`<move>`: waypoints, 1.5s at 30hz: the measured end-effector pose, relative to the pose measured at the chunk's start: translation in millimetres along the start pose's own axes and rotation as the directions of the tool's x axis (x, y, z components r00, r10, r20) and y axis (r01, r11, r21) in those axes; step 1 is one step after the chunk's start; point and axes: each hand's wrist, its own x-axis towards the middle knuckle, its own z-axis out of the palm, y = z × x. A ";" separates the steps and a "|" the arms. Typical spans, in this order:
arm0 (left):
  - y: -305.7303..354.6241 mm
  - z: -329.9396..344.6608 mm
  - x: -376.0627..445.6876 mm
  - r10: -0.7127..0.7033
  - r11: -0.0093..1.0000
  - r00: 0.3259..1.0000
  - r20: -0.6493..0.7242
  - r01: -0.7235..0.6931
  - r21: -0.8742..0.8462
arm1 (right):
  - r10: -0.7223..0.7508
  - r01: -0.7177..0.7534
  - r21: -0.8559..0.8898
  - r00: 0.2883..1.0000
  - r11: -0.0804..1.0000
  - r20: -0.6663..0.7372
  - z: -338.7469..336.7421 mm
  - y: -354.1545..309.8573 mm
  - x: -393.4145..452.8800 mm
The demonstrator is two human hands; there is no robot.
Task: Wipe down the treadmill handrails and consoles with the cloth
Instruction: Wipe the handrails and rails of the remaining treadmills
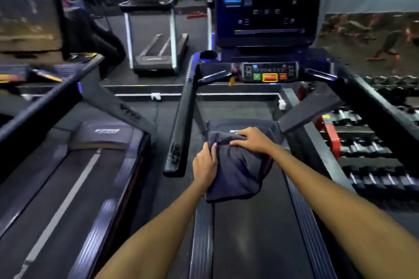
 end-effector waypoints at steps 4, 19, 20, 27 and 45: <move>-16.5 -6.2 -4.9 -0.114 0.991 0.986 -0.124 0.104 -0.087 | -0.168 0.177 -0.054 0.975 0.983 0.144 9.2 -19.7 39.3; -4.8 -2.9 -54.6 -0.577 0.812 0.557 -0.597 0.315 -0.491 | -0.541 0.550 0.053 0.795 0.834 0.274 40.9 -66.0 68.8; -4.1 -7.5 -51.5 -0.585 0.807 0.531 -0.613 0.307 -0.504 | -0.554 0.559 0.055 0.796 0.828 0.243 41.0 -72.0 68.6; -10.0 -34.7 -21.1 -0.739 0.673 0.406 -0.537 0.419 -0.610 | -0.639 0.640 -0.147 0.767 0.754 0.058 56.8 -116.1 71.0; -53.8 -40.2 -19.9 -0.701 0.682 0.583 -0.410 0.382 -0.624 | -0.632 0.643 -0.143 0.766 0.752 0.117 131.5 -110.7 30.9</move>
